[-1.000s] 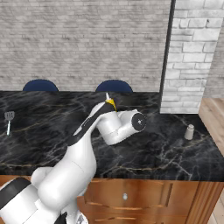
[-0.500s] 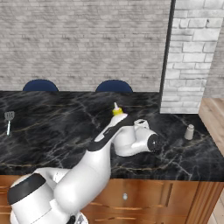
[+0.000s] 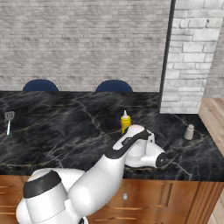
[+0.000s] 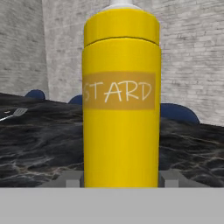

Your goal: Move the mustard and shaker from the cabinet to the dining counter.

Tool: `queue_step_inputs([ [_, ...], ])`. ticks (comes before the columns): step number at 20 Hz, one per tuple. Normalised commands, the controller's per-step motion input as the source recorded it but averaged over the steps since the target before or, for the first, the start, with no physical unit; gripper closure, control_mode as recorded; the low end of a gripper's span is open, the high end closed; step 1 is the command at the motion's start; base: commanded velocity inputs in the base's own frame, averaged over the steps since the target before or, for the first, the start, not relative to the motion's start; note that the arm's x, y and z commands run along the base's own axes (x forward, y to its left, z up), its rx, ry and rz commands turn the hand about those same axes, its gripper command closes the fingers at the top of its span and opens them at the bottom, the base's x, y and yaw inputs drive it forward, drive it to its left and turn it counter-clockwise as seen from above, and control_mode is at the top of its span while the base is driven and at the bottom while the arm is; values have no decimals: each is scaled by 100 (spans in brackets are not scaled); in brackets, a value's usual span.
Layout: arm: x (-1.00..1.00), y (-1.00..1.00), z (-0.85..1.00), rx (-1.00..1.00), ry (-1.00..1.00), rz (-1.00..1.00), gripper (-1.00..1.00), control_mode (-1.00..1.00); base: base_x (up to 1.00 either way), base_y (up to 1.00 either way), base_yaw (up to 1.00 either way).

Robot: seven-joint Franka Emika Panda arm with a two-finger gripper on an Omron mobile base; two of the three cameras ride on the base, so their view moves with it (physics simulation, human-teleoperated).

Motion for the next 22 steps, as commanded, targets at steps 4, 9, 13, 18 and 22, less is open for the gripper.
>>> queue_step_inputs([
  [4, 0, -21, -32, 11, -6, 0, 100, -100, 0, 0, 0],
  [9, 0, -7, -22, 1, -1, 0, 100, -100, 0, 0, 0],
  [13, 0, -3, -24, 0, 0, 0, 100, -100, 0, 0, 0],
  [18, 0, -8, -34, 0, -1, 0, 100, -100, 0, 0, 0],
  [22, 0, -4, -27, 0, 0, 0, 100, -100, 0, 0, 0],
])
